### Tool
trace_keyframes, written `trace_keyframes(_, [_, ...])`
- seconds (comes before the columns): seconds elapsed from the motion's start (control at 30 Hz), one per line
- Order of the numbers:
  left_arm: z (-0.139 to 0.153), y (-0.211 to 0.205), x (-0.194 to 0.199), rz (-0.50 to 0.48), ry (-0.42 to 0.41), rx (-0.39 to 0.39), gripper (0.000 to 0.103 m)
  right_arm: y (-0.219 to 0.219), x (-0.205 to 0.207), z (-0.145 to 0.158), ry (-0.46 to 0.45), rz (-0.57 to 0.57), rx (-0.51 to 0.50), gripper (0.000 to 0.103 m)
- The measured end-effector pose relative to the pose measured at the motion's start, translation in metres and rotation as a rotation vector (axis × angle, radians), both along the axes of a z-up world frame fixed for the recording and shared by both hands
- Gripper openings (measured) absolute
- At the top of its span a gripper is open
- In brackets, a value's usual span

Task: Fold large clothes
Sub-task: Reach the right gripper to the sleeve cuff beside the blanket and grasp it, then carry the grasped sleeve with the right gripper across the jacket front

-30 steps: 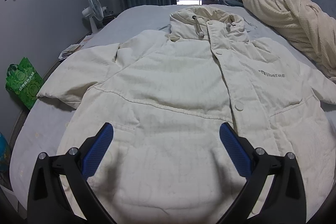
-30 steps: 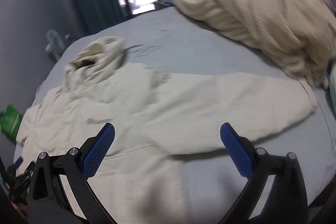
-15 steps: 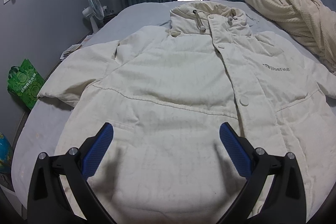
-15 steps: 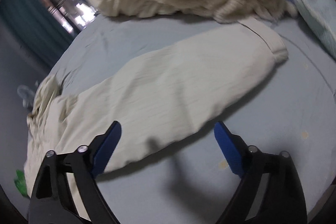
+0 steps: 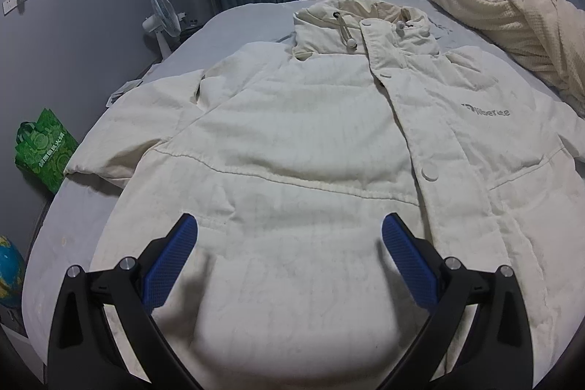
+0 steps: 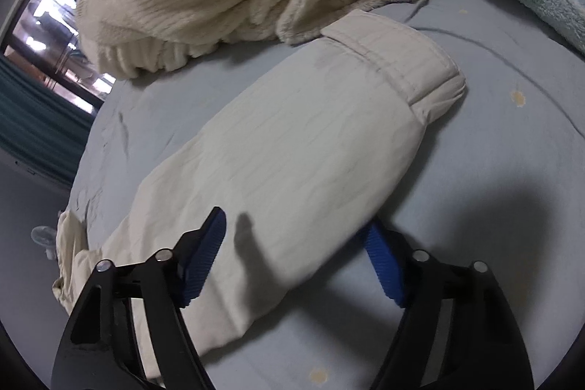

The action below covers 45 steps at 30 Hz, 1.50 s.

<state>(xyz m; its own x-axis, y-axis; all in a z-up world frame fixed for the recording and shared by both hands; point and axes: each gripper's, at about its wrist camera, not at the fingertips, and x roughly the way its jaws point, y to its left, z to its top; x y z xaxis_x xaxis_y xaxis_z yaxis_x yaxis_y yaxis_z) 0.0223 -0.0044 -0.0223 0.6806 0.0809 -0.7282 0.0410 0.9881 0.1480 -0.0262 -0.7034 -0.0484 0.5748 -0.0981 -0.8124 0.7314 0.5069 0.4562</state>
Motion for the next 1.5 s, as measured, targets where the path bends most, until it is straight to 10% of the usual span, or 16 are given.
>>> trace_keyframes(0.4, [-0.002,-0.002,0.002,-0.012,0.010,-0.002,0.097,-0.006,0.003,0.014,-0.059,-0.017,-0.007,0.011])
trace_keyframes(1.07, [0.006,0.000,0.001,-0.011,0.008,-0.015,0.097,0.098,0.055,0.157,-0.344,0.221,-0.206,0.006])
trace_keyframes(1.5, [0.014,0.005,-0.002,-0.009,-0.009,-0.029,0.097,0.206,0.077,0.192,-0.417,0.436,-0.247,0.005])
